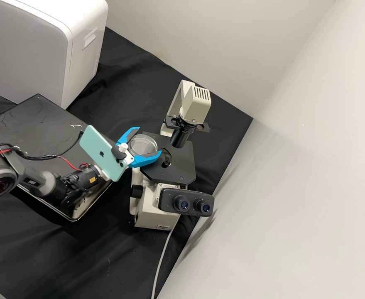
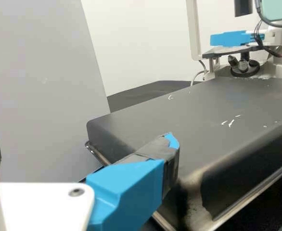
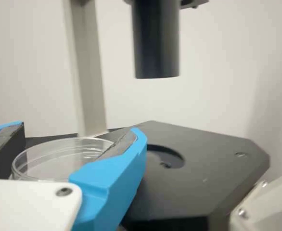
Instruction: Place the petri dish on the bench
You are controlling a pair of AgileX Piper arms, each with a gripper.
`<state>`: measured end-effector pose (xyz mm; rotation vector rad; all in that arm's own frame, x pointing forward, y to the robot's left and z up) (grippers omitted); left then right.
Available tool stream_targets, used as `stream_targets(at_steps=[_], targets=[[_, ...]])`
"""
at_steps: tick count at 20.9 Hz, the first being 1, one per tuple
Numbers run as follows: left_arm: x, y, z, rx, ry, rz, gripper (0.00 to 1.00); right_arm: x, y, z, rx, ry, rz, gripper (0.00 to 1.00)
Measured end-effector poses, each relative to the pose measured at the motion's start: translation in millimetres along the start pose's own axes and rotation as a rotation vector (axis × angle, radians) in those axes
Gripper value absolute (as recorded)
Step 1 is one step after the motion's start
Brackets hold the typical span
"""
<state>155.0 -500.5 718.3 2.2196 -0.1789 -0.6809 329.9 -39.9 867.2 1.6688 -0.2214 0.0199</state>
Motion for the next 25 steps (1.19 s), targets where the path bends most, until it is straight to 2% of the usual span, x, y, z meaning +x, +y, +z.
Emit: stream_targets(at_steps=[1, 3, 8, 14, 17, 22, 25], targets=[[0.0, 0.0, 0.0, 0.000, 0.000, 0.000, 1.00, -5.2, -2.1, -2.2, 0.003, 0.001, -0.009, 0.00], [0.0, 0.0, 0.0, 0.000, 0.000, 0.000, 1.00, -15.4, -5.8, -11.0, -0.001, 0.028, -0.027, 0.00], [0.0, 0.0, 0.0, 0.000, 0.000, 0.000, 1.00, -36.5, -16.9, -27.4, 0.004, 0.073, -0.099, 0.00], [0.0, 0.0, 0.0, 0.000, 0.000, 0.000, 1.00, -50.6, -18.3, -42.3, -0.001, 0.123, -0.113, 0.00], [0.0, 0.0, 0.0, 0.000, 0.000, 0.000, 1.00, -54.4, -19.4, -49.8, 0.014, 0.149, -0.120, 0.00], [0.0, 0.0, 0.0, 0.000, 0.000, 0.000, 1.00, -55.1, -21.2, -51.7, 0.017, 0.155, -0.127, 0.00], [0.0, 0.0, 0.0, 0.000, 0.000, 0.000, 1.00, -61.9, -29.7, -50.9, 0.020, 0.151, -0.161, 0.00]])
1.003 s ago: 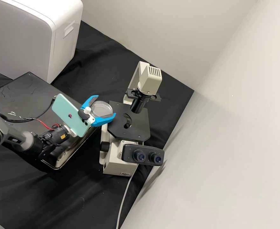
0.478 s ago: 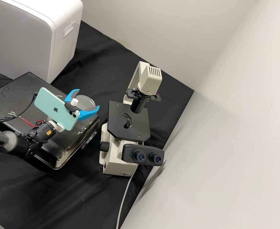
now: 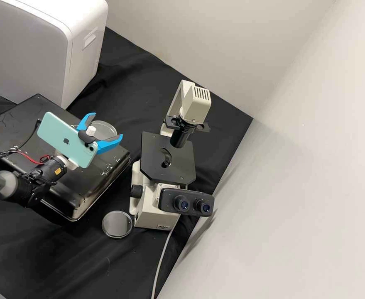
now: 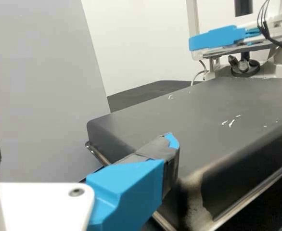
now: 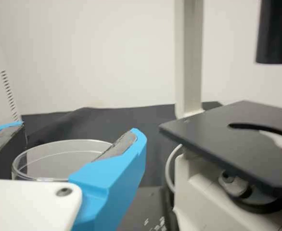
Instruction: Place the petri dish on the bench
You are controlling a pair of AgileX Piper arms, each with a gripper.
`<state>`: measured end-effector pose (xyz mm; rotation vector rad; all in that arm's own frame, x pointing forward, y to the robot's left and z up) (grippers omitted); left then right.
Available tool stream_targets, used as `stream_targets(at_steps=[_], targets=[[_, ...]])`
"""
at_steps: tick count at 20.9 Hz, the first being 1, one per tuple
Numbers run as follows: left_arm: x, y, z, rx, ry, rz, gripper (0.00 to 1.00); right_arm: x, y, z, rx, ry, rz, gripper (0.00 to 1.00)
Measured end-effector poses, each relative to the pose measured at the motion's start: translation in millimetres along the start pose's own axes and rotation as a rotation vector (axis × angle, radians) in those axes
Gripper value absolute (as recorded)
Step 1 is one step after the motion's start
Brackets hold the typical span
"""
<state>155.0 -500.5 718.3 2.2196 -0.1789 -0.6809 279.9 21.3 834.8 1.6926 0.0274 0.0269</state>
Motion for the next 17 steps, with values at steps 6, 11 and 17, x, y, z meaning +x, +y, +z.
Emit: stream_targets(at_steps=[6, 11, 17], targets=[[0.0, 0.0, 0.0, 0.000, 0.000, 0.000, 1.00, -6.8, -16.1, -1.9, 0.005, 0.006, -0.057, 0.00], [0.0, 0.0, -1.3, -0.006, 0.014, 0.001, 1.00, -10.6, -37.2, 2.6, 0.006, -0.009, -0.135, 0.00], [0.0, 0.1, -1.9, -0.009, 0.021, 0.001, 1.00, -11.7, -46.0, 8.6, 0.014, -0.010, -0.151, 0.00]])
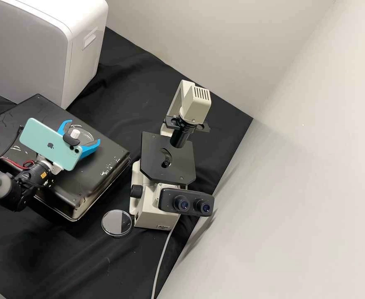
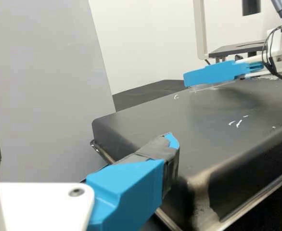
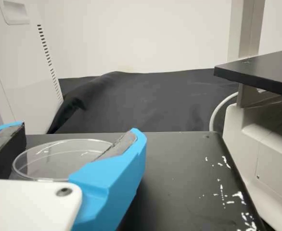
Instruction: Place the petri dish on the bench
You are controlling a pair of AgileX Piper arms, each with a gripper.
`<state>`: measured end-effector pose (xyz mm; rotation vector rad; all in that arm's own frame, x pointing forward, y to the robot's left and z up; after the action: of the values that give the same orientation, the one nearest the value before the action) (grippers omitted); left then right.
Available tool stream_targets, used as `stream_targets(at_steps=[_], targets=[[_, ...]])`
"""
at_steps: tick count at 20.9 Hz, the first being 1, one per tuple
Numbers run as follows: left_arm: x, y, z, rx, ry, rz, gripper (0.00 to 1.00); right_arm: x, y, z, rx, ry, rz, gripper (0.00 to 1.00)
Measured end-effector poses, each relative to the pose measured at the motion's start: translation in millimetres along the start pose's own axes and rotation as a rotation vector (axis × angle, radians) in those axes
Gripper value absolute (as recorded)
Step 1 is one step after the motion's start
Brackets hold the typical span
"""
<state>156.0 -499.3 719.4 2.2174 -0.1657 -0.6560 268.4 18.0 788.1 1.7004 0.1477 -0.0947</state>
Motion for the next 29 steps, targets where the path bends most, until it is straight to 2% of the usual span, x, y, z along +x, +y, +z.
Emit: stream_targets(at_steps=[3, 6, 7, 11, 16, 19, 23, 27, 29], targets=[[0.0, 0.0, 0.0, 0.001, 0.000, 0.000, 1.00, 1.4, -1.6, 3.0, -0.006, 0.000, 0.001, 0.00], [0.0, 0.0, 0.0, 0.001, 0.000, 0.000, 1.00, 2.3, 0.3, 7.8, -0.006, -0.003, 0.017, 0.00], [0.0, 0.0, 0.0, 0.001, 0.000, 0.000, 1.00, 2.3, 1.6, 9.2, -0.009, -0.007, 0.023, 1.00], [0.0, 0.0, 0.0, 0.001, 0.000, 0.000, 1.00, 2.1, 3.9, 11.9, -0.008, -0.014, 0.033, 1.00], [0.0, 0.0, 0.0, 0.001, 0.000, 0.000, 1.00, 2.1, 3.4, 12.9, -0.013, -0.026, 0.027, 1.00], [0.0, 0.0, 0.0, 0.001, 0.000, 0.000, 1.00, 2.0, 4.5, 14.5, -0.031, -0.043, 0.039, 1.00], [0.0, 0.0, 0.0, 0.001, 0.000, 0.000, 1.00, 3.2, 6.3, 15.1, -0.034, -0.055, 0.050, 1.00], [0.0, 0.0, 0.0, 0.004, 0.000, 0.000, 1.00, 4.6, 9.6, 14.5, -0.056, -0.075, 0.093, 1.00], [-0.1, 0.4, -1.9, 0.024, 0.021, 0.002, 1.00, 4.3, 9.2, 13.8, -0.062, -0.089, 0.121, 1.00]])
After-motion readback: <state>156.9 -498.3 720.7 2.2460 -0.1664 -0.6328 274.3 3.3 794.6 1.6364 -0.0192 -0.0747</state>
